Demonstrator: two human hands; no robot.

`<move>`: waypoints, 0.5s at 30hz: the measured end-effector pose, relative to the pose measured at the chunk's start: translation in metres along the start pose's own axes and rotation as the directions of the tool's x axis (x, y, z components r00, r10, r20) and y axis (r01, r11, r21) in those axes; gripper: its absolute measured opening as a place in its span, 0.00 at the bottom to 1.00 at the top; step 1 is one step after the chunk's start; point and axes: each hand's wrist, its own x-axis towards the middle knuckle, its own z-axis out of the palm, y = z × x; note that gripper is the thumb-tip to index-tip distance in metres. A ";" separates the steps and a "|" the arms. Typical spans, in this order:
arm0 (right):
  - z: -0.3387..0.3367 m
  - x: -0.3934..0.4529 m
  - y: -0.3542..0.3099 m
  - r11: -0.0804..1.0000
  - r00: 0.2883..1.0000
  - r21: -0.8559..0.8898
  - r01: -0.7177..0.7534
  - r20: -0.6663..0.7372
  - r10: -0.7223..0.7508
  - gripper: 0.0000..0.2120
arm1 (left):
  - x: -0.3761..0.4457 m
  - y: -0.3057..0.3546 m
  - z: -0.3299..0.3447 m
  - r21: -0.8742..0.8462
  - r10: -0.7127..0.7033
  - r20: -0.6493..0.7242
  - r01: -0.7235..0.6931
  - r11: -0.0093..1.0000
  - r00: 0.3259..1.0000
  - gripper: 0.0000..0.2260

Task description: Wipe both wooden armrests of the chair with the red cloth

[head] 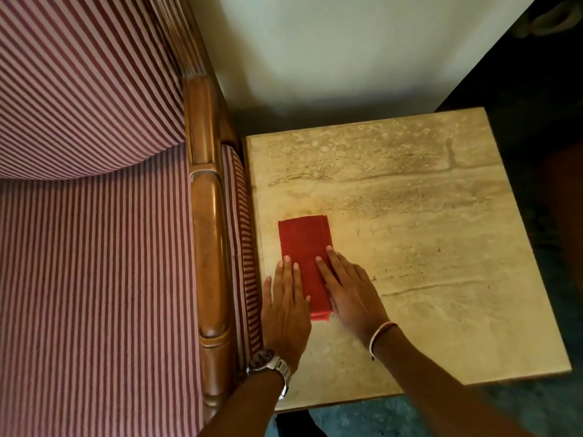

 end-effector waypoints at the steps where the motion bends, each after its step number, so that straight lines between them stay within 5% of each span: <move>1: 0.000 0.000 -0.001 1.000 1.000 0.023 -0.005 0.020 0.004 0.38 | 0.002 -0.003 0.000 0.002 0.015 0.060 -0.015 1.000 0.998 0.30; 5: -0.016 0.010 -0.008 0.999 0.966 -0.020 -0.035 0.256 0.039 0.38 | 0.009 -0.007 -0.014 0.093 0.042 0.224 -0.064 0.994 0.974 0.31; 10: -0.068 0.023 -0.018 0.991 0.934 -0.131 -0.002 0.354 0.049 0.32 | 0.023 -0.007 -0.063 0.167 0.078 0.335 -0.141 0.976 0.939 0.30; 15: -0.139 0.020 -0.032 0.983 0.970 -0.178 -0.041 0.227 0.081 0.34 | 0.020 -0.008 -0.128 0.195 0.133 0.138 -0.158 0.968 0.981 0.31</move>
